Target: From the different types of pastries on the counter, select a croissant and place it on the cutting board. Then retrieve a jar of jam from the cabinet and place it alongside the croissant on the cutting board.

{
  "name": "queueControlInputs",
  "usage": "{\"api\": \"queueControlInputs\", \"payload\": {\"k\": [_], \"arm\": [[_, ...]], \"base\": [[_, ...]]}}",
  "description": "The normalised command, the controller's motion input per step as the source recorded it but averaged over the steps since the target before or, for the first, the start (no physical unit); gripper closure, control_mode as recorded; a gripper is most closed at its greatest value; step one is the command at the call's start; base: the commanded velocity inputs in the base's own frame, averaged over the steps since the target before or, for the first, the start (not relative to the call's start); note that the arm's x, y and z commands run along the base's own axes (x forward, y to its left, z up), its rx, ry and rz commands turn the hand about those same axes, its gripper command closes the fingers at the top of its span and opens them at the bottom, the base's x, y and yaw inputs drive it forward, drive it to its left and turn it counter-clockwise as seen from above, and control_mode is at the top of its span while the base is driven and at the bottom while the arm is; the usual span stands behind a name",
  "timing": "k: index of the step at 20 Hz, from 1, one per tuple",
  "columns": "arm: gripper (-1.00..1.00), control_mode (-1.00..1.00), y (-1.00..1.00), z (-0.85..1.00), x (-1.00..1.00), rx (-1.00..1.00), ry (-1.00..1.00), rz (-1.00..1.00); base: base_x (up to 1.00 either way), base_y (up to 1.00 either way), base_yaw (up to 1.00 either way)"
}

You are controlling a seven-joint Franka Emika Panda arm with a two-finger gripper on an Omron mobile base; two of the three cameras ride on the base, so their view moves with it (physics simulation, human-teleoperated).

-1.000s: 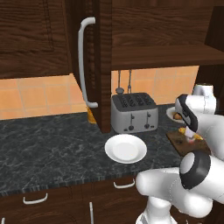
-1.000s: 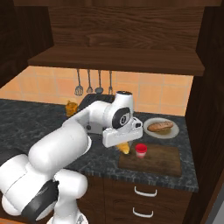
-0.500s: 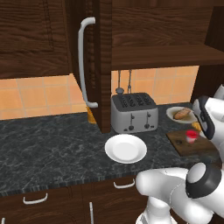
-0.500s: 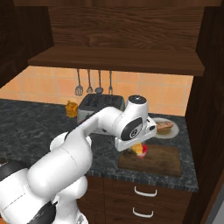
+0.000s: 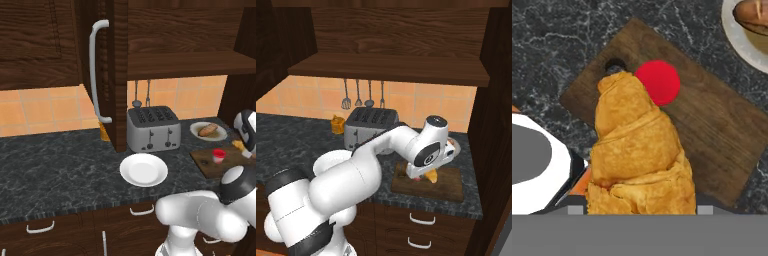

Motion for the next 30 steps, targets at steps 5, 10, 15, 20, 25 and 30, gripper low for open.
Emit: {"api": "queueControlInputs", "payload": {"k": [5, 10, 15, 20, 25, 30], "arm": [[1.00, -1.00, -0.02, -0.23, 0.43, 0.00, 0.00, 0.00], [1.00, -1.00, -0.13, -0.37, 0.50, 0.00, 0.00, 0.00], [1.00, -1.00, -0.55, -0.33, 0.19, 0.00, 0.08, 0.00], [1.00, -1.00, -0.08, -0.28, 0.15, -0.03, -0.02, 0.00], [1.00, -1.00, -0.14, -0.38, 0.10, 0.00, 0.00, 0.00], [1.00, -1.00, 0.00, -0.01, 0.29, 0.00, 0.00, 0.01]], "base": [[0.00, 0.00, 0.00], [0.00, 0.00, 0.00], [0.00, 0.00, 0.00], [0.00, 0.00, 0.00], [0.00, 0.00, 0.00], [0.00, 0.00, 0.00]]}}
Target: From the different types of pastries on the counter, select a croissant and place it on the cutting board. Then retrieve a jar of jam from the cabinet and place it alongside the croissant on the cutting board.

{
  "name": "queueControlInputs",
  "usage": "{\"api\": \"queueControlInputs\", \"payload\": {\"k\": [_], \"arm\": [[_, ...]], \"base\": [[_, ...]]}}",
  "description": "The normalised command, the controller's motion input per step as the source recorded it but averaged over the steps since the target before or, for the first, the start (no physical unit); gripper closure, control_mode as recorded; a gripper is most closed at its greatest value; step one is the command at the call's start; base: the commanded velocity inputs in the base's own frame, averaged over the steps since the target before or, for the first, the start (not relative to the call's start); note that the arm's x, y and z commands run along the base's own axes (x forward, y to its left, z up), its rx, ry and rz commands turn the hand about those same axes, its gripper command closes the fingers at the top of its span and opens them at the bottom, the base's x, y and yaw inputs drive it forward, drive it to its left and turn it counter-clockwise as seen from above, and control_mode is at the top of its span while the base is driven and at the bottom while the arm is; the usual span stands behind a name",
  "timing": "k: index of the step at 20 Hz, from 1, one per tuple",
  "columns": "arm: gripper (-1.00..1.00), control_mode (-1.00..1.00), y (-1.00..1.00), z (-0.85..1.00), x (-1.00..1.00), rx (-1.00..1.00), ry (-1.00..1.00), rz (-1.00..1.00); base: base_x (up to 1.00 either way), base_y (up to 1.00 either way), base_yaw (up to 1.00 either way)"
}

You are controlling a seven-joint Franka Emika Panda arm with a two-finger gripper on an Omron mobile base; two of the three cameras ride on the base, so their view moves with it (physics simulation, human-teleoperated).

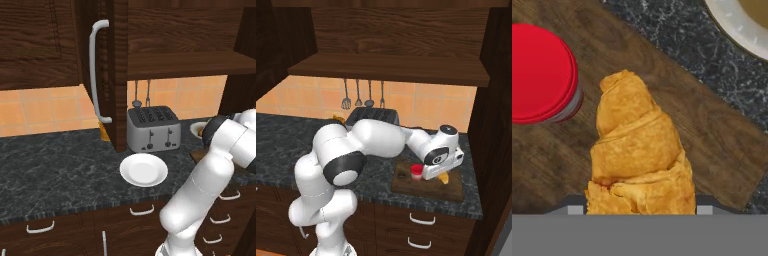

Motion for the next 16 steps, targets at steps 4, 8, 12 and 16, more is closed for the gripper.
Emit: {"api": "queueControlInputs", "payload": {"k": [4, 8, 12, 16], "arm": [[-1.00, -1.00, 0.00, 0.00, 0.09, 0.00, 0.00, 0.03], [-1.00, -1.00, 0.00, 0.00, 0.00, 0.00, 0.00, 0.01], [-1.00, -1.00, 0.00, 0.00, 0.00, 0.00, 0.00, 0.00], [-1.00, -1.00, 0.01, 0.00, -0.10, 0.00, -0.02, 0.01]], "base": [[0.00, 0.00, 0.00], [0.00, 0.00, 0.00], [0.00, 0.00, 0.00], [0.00, 0.00, 0.00]]}}
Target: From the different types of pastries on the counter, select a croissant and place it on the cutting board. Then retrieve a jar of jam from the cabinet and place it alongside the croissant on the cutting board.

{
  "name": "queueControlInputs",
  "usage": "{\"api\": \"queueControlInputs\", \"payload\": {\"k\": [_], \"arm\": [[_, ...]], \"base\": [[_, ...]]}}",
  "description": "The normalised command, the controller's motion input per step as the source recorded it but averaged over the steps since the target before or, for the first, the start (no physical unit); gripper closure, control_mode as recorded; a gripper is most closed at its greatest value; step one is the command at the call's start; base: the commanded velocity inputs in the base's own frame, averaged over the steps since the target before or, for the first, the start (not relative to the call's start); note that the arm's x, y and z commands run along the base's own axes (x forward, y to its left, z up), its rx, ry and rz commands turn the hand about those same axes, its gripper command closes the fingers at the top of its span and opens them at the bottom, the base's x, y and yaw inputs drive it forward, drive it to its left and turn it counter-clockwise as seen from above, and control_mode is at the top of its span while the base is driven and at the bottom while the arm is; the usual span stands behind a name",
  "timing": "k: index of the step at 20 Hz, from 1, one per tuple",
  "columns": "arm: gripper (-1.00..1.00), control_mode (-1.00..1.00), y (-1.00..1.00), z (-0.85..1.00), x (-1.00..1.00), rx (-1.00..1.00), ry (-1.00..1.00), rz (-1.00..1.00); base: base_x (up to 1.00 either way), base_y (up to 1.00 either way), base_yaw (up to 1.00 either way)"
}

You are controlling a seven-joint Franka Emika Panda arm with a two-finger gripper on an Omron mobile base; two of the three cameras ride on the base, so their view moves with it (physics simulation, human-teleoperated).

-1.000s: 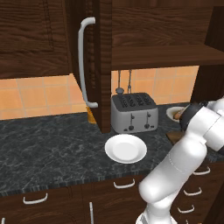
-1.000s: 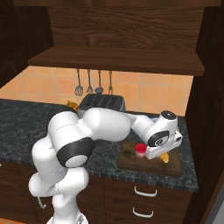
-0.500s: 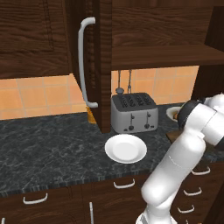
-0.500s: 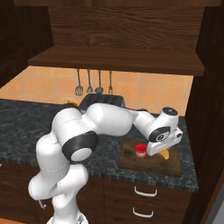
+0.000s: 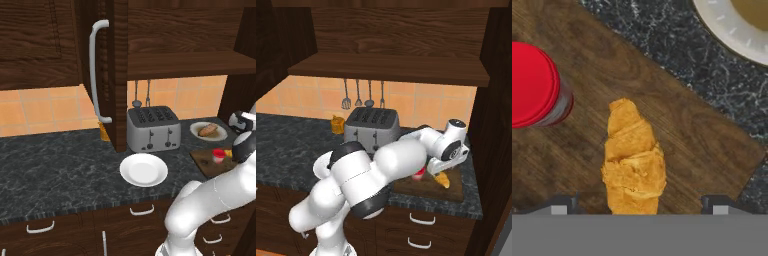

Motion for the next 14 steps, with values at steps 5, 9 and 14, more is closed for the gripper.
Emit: {"api": "queueControlInputs", "payload": {"k": [5, 9, 14], "arm": [[-1.00, -1.00, 0.47, 0.18, -0.95, 0.00, -0.02, 0.04], [-1.00, -1.00, 0.93, 0.03, -1.00, -0.02, 0.00, 0.00], [-1.00, -1.00, 0.87, 0.16, -0.99, -0.09, -0.10, 0.00]], "base": [[0.00, 0.00, 0.00], [0.00, 0.00, 0.00], [0.00, 0.00, 0.00]]}}
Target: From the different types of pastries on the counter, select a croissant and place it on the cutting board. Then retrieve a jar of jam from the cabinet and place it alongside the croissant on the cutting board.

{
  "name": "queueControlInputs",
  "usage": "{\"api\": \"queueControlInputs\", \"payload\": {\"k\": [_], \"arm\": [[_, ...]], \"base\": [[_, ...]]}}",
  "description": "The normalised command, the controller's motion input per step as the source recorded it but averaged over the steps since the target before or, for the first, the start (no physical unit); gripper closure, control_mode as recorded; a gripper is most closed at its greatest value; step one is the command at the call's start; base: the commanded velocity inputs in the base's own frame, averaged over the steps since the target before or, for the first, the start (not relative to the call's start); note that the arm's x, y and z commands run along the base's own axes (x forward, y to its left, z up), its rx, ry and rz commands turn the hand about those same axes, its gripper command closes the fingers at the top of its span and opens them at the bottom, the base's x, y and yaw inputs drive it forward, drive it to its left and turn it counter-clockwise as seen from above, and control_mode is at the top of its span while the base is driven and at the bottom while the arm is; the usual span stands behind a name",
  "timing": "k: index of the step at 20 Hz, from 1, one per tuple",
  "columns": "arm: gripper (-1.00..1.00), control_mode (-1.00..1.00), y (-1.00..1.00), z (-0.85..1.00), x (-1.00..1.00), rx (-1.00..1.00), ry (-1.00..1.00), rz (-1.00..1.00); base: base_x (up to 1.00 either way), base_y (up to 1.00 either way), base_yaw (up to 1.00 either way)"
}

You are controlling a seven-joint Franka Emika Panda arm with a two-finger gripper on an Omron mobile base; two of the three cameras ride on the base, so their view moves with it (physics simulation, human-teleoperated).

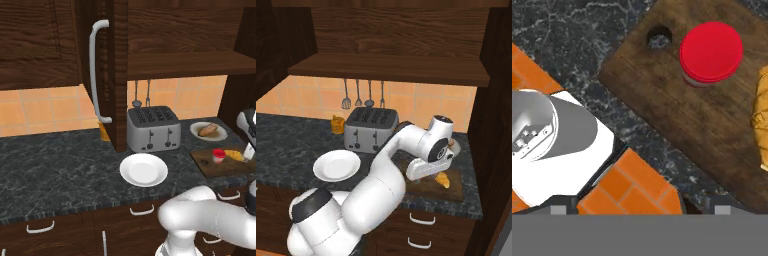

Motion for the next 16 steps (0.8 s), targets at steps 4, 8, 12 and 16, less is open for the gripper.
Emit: {"api": "queueControlInputs", "payload": {"k": [4, 8, 12, 16], "arm": [[-1.00, -1.00, 0.38, 0.86, -1.00, -0.11, -0.35, 0.00], [-1.00, -1.00, 0.74, 0.59, -1.00, -0.14, -0.36, 0.00], [-1.00, -1.00, 1.00, 0.11, -1.00, -0.25, -0.19, 0.06], [-1.00, -1.00, 1.00, 0.02, -1.00, -0.26, -0.12, 0.08]], "base": [[0.00, 0.00, 0.00], [0.00, 0.00, 0.00], [0.00, 0.00, 0.00], [0.00, 0.00, 0.00]]}}
